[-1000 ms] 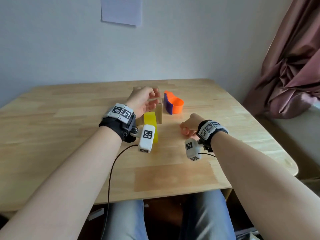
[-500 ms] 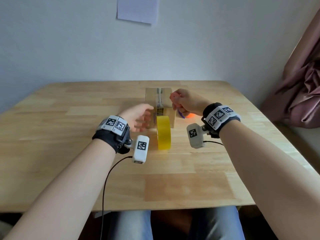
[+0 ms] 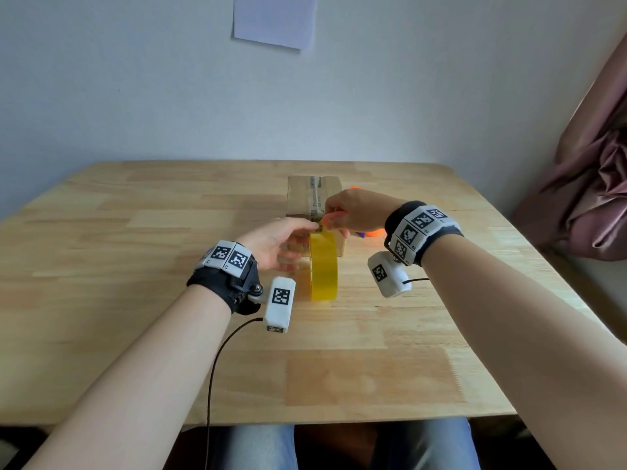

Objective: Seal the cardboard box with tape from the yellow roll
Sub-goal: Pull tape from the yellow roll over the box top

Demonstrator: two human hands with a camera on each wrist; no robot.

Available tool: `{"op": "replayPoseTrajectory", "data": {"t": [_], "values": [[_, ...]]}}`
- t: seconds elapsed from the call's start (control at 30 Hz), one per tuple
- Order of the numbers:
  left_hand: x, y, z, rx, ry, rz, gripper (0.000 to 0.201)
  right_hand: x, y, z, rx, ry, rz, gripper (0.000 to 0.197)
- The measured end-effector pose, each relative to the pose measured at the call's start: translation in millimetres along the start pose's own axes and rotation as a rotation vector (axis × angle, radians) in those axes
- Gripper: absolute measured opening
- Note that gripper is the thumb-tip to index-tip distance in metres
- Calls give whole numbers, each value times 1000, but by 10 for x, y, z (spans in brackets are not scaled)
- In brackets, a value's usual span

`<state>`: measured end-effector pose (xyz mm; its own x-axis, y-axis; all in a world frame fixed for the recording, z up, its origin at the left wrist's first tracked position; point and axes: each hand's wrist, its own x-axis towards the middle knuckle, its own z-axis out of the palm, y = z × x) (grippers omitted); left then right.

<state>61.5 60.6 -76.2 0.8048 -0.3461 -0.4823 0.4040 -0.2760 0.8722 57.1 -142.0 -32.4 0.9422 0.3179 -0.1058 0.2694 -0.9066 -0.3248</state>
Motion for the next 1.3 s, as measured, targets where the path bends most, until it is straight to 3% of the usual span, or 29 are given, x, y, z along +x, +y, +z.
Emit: {"op": "replayPoseTrajectory", "data": {"t": [0.1, 0.3, 0.43, 0.6, 0.73, 0.9, 1.03, 1.3], "values": [[25, -26, -6, 10, 15, 2, 28, 43, -48, -24, -64, -10, 17, 15], [67, -49, 52, -42, 5, -5, 62, 93, -126, -9, -143, -5, 79, 16], [71, -76, 55, -72, -28, 24, 56, 97, -194, -31, -217, -14, 74, 17], [56, -96, 37, -66, -29, 46, 68, 157, -276, -54, -302, -38, 51, 21], [77, -109, 27, -78, -9, 51, 59, 190, -328, -77, -341, -58, 20, 23], [103, -107, 38, -63, 5, 34, 78, 248, -369, -85, -379, -86, 37, 25], [110, -80, 68, -43, 22, 34, 52, 300, -418, -88, -411, -112, 60, 31], [114, -65, 60, 6, 60, 13, 35, 332, -534, -91, -481, -83, 77, 31]]}}
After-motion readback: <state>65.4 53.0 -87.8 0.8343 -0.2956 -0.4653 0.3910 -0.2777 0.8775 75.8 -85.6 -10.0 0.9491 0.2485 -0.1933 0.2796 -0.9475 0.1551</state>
